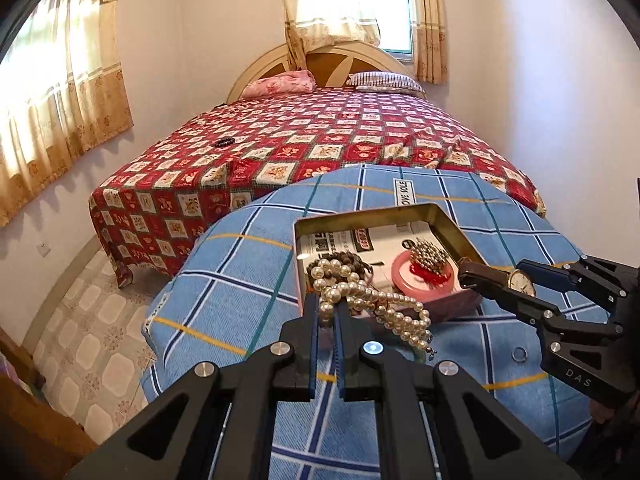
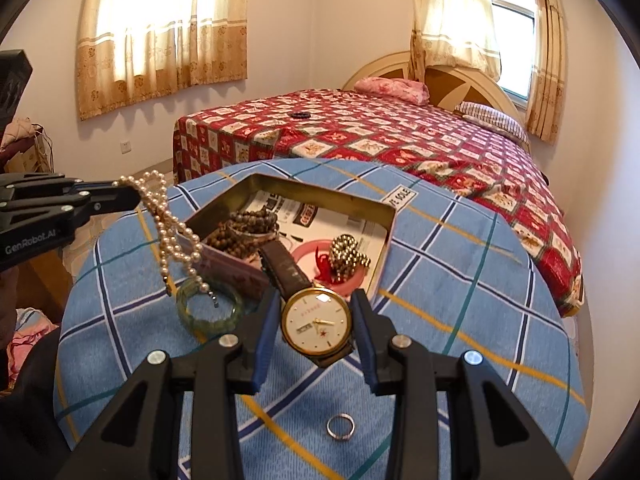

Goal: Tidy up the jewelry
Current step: 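Carry the pearl necklace with the left tool while the right tool carries the watch into the tin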

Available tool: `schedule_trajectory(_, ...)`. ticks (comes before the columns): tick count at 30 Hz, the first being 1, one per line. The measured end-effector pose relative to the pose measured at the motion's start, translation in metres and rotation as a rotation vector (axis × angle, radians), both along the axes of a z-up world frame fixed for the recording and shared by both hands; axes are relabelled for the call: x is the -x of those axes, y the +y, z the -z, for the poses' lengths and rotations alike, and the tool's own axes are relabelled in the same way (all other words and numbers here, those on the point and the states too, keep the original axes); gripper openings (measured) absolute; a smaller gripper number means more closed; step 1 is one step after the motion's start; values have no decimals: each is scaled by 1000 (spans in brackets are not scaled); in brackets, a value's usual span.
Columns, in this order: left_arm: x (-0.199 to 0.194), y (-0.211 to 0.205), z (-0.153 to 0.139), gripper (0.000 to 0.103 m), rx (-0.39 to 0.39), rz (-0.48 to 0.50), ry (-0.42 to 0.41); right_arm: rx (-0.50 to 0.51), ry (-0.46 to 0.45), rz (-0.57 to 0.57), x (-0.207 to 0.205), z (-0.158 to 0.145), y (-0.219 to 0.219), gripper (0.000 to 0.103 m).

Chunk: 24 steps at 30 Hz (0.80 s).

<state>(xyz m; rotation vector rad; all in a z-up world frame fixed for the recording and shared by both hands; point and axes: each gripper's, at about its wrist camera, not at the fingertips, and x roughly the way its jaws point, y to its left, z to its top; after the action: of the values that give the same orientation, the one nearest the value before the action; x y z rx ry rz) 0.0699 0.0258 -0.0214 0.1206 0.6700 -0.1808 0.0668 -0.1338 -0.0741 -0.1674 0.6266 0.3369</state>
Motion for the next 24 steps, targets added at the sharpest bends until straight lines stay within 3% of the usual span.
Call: schedule_trajectory(24,-45,-14,-19,6,-22,21,-34,6,-17,13,-28,-13,3,38)
